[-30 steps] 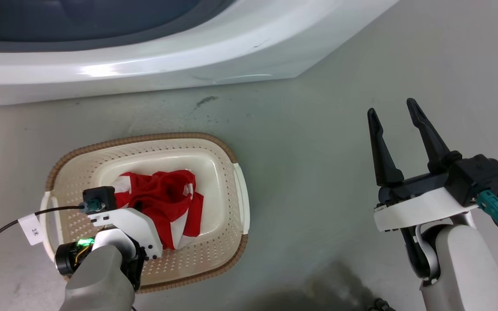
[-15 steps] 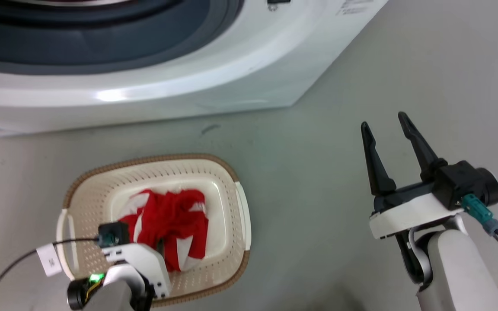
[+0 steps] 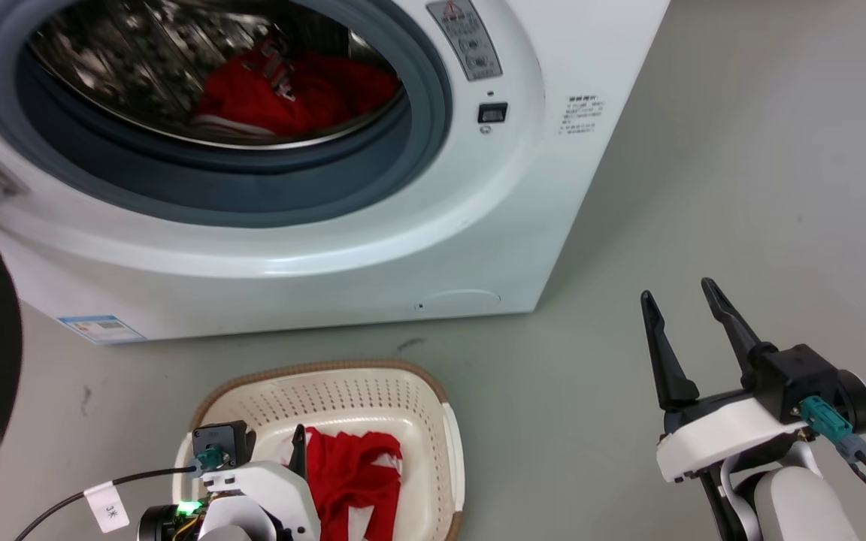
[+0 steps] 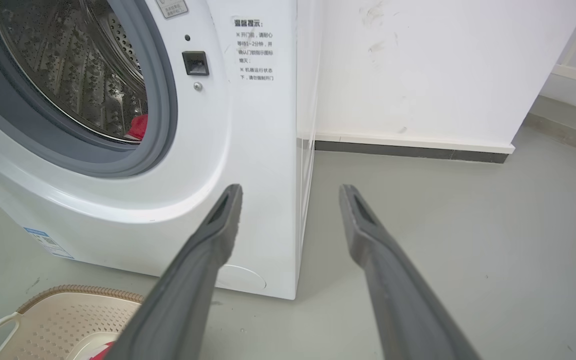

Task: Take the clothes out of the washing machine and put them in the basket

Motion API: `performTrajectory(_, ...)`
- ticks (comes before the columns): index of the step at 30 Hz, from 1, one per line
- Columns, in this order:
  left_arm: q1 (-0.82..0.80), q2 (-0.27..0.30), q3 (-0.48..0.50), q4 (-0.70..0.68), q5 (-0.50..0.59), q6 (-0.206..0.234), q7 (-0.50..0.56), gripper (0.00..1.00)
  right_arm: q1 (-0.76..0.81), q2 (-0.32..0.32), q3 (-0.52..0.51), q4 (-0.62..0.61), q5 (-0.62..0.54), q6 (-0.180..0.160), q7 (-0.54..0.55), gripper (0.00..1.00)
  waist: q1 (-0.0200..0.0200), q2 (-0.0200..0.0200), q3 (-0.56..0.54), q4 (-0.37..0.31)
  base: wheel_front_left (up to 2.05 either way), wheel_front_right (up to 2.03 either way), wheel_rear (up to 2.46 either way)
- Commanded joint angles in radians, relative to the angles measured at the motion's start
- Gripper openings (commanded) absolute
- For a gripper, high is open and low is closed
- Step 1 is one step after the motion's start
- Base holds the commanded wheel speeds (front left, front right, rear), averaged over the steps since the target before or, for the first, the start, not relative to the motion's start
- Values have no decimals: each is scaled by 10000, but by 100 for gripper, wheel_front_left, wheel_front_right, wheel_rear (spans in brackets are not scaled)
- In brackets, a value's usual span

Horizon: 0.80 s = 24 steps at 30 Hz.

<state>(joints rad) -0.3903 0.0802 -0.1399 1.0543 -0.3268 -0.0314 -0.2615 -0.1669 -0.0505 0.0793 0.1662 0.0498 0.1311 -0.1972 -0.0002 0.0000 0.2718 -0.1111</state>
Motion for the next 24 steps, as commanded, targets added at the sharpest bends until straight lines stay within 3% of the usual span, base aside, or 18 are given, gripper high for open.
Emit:
performTrajectory(1,349,-27,76,-528,148,118,-45,100,176,6,-35,-90,-112,-7,46,100,2,0,-515,251,0,0,0)
performTrajectory(13,1768,-169,595,-5220,1414,577,-39,100,696,6,-259,-837,-291,-7,557,100,2,0,-1206,574,0,0,0)
performTrajectory(24,1114,-175,852,-7621,2227,506,-40,100,778,8,-418,-1421,-274,-7,718,100,2,0,-800,605,0,0,0)
